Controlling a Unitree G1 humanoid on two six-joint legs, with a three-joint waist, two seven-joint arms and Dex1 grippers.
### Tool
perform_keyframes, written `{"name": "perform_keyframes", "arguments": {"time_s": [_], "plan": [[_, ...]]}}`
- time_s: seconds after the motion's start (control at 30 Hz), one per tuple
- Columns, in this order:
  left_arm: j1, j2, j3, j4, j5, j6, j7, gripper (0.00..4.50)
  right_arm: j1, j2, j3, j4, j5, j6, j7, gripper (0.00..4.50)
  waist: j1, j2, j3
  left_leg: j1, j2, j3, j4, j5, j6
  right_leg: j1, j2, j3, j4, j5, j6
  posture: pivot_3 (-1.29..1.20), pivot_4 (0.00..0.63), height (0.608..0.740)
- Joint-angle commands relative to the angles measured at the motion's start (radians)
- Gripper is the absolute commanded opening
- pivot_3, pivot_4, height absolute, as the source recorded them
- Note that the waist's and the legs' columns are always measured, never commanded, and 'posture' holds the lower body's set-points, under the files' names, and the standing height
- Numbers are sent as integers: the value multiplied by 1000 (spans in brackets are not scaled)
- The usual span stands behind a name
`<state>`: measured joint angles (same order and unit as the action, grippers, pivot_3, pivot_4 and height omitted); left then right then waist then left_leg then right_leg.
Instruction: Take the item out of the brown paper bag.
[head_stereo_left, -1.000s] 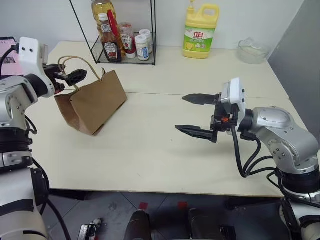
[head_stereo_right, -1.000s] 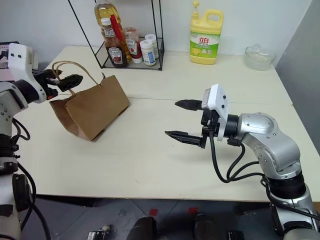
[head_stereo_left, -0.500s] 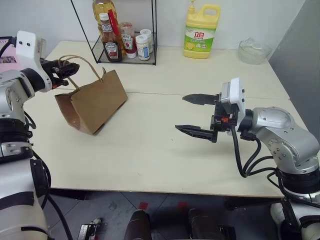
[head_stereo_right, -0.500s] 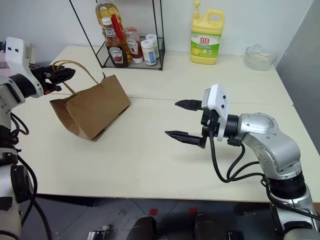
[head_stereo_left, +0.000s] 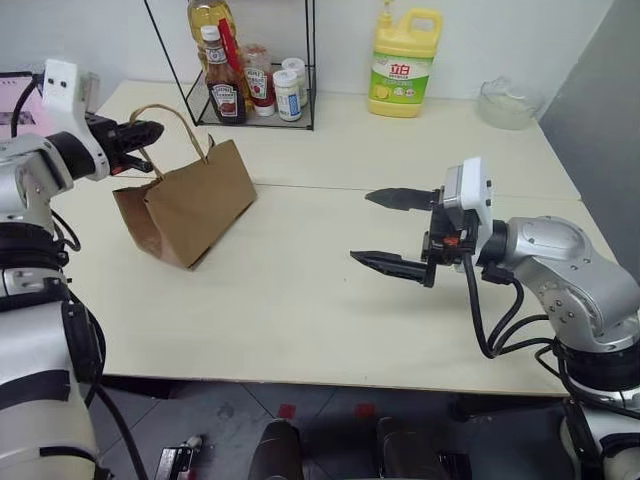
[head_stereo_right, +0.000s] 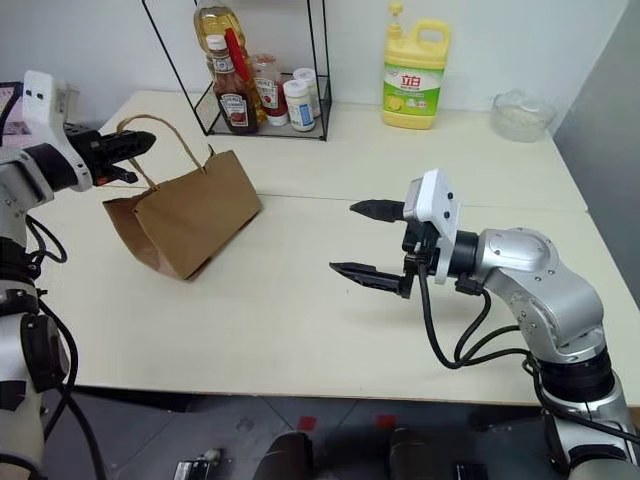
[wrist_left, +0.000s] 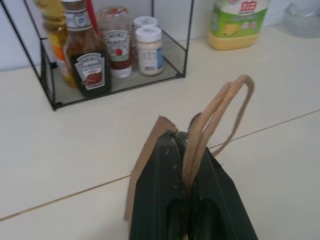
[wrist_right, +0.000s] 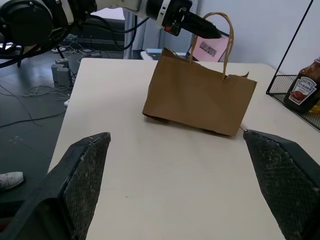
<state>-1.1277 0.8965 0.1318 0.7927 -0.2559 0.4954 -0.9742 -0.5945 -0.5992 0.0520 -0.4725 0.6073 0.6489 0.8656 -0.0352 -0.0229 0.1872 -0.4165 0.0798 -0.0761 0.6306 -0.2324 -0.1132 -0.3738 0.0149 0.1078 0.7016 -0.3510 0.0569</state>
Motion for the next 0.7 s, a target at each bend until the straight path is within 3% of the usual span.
{"name": "perform_keyframes", "arguments": {"time_s": [0.03, 0.4, 0.7], "plan": [[-99, 6, -25, 14, 13, -38, -93, 9, 8, -27, -36, -52, 29, 11, -1, 4500, 1, 0, 0, 0, 0, -1, 0, 0, 0, 0, 0, -1, 0, 0, 0, 0, 150, 740], [-314, -56, -109, 195, 98, -142, -276, 9, 49, -89, -64, -103, 70, 49, -7, 4500, -4, 0, 0, -2, 0, -4, 0, 1, -1, 0, 0, -6, 0, 0, -1, 0, 150, 740], [-398, -149, -124, 270, 137, -198, -367, 9, 76, -124, -89, -135, 99, 74, -26, 4500, -6, 1, 1, -3, 0, -5, 0, 1, -1, 0, 0, -7, 0, 0, -1, 0, 150, 740]]}}
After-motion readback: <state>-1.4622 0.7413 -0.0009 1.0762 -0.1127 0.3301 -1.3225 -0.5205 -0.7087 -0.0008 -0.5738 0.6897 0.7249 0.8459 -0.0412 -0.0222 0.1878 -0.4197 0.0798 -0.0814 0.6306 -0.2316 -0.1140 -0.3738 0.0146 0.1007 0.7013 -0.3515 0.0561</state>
